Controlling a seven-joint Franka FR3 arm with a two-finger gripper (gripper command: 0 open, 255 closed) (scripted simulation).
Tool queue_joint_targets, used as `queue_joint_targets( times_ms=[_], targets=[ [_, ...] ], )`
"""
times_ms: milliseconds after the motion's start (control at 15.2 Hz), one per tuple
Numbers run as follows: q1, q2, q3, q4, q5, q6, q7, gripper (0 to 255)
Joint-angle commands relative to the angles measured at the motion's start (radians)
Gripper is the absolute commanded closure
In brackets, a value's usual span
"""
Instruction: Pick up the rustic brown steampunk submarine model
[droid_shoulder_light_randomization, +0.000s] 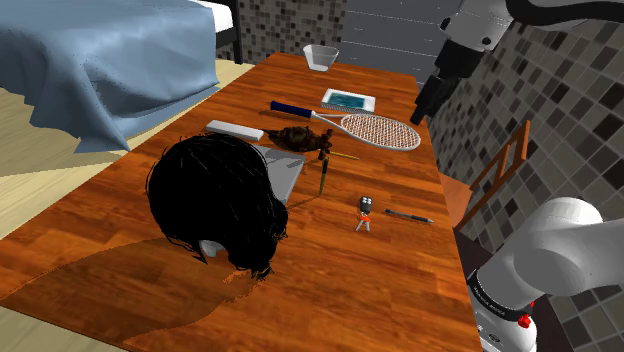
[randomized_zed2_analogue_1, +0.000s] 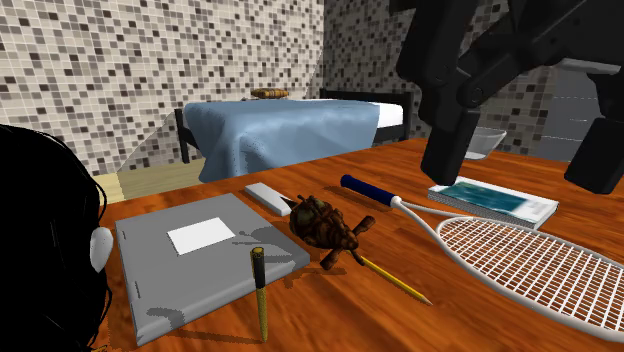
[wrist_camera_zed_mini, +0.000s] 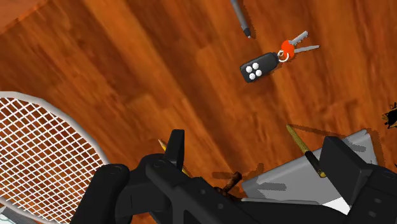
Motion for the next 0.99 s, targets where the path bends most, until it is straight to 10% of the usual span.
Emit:
queue_joint_targets(
  times_ms=[0,924],
  targets=[
    [0.000,0.000,0.000,0.000,0.000,0.000,0.000,0],
    [0.080,0.643,-0.007,0.467,-0.057,0.049,-0.290,0]
  ],
)
